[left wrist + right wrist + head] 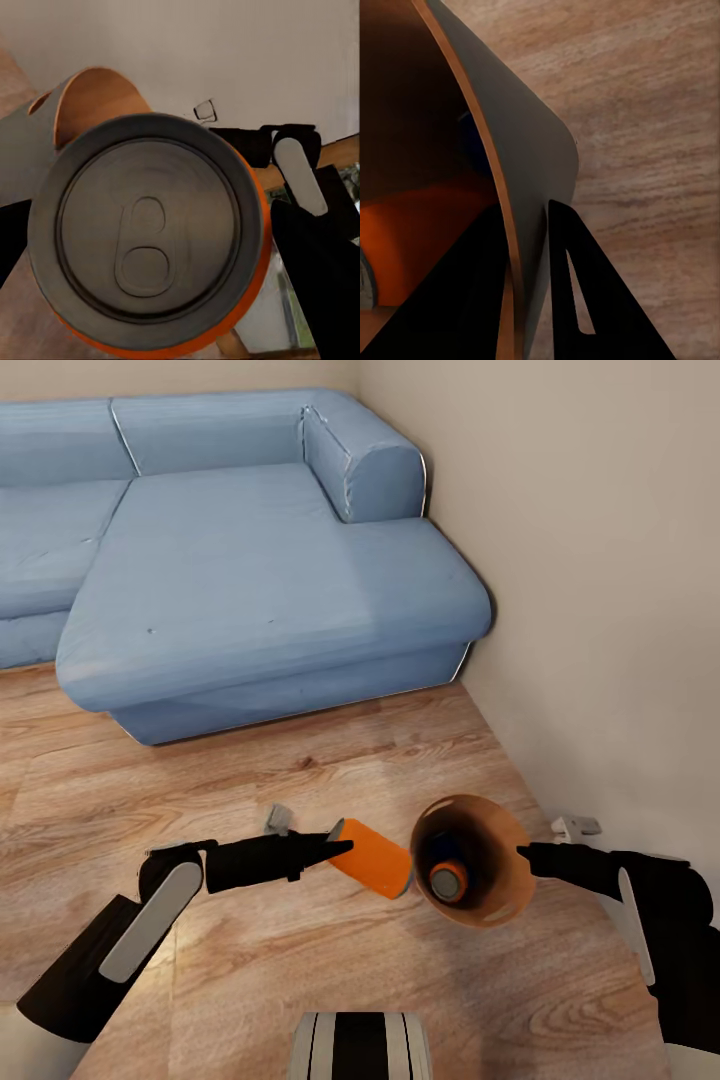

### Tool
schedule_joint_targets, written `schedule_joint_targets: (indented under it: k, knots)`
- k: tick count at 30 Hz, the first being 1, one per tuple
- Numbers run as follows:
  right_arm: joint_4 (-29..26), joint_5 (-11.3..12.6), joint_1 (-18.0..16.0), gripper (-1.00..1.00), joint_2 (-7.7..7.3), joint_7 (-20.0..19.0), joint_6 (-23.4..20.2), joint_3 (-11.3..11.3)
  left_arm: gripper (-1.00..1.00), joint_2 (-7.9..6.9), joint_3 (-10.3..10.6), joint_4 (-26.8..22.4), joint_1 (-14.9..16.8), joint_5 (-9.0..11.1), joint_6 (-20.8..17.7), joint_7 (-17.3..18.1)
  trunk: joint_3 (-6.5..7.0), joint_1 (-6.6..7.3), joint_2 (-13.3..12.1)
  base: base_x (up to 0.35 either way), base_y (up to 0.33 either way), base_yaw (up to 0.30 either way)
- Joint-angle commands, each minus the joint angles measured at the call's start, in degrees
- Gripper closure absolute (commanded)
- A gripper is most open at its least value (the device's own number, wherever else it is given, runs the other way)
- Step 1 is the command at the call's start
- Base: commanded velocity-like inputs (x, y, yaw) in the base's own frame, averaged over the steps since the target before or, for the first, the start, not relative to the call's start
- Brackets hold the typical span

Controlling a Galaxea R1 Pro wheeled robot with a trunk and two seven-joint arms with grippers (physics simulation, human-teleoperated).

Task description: Put the three can of soda from the living room inside the tash can in the kitchen.

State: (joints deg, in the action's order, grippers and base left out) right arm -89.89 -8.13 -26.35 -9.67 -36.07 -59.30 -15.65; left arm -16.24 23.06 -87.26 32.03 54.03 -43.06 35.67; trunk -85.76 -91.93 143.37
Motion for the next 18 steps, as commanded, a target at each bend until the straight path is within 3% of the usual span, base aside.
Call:
schedule_joint_targets:
  k: [1,6,7,8,10,11,14,17,18]
  knots:
    - [-0.02,1.10,-0.01,1.00,0.02,-0.18,-0.28,0.01,1.00,1.17,-0.07,-0.19,0.00,0.60,-2.04,0.03,0.00,0.00,0.00,0.000,0.000,0.000]
    - [-0.02,1.10,-0.01,1.00,0.09,0.02,-0.47,0.04,1.00,6.01,-0.12,-0.92,0.02,1.03,-4.30,-0.06,0.00,0.00,0.00,0.000,0.000,0.000]
    - [-0.02,1.10,-0.01,1.00,0.09,0.04,-0.51,0.07,1.00,8.36,-0.07,-0.95,0.07,0.74,-5.09,-0.31,0.00,0.00,0.00,0.000,0.000,0.000]
    - [-0.02,1.10,-0.01,1.00,0.09,0.06,-0.52,0.07,1.00,9.33,-0.06,-0.96,0.08,0.58,-5.46,-0.49,0.00,0.00,0.00,0.000,0.000,0.000]
    - [-0.03,1.10,-0.01,1.00,0.09,0.12,-0.54,0.07,1.00,14.38,-0.04,-0.97,0.12,-1.02,-7.53,-2.70,0.00,0.00,0.00,0.000,0.000,0.000]
    - [-0.03,1.10,-0.01,1.00,0.09,0.14,-0.54,0.06,1.00,15.53,-0.04,-0.97,0.12,-1.58,-8.00,-3.36,0.00,0.00,0.00,0.000,0.000,0.000]
    - [-0.03,1.10,-0.01,1.00,0.02,0.14,-0.57,0.08,1.00,21.72,-0.06,-0.98,0.21,-5.12,-9.94,-6.80,0.00,0.00,0.00,0.000,0.000,0.000]
    - [-0.03,1.10,-0.01,1.00,-0.01,0.13,-0.70,0.04,1.00,23.36,-0.10,-0.98,0.22,-5.65,-10.12,-7.85,0.00,0.00,0.00,0.000,0.000,0.000]
    - [-0.03,1.10,-0.01,1.00,-0.03,0.12,-0.70,0.02,1.00,24.65,-0.11,-0.98,0.23,-5.80,-10.14,-10.17,0.00,0.00,0.00,0.000,0.000,0.000]
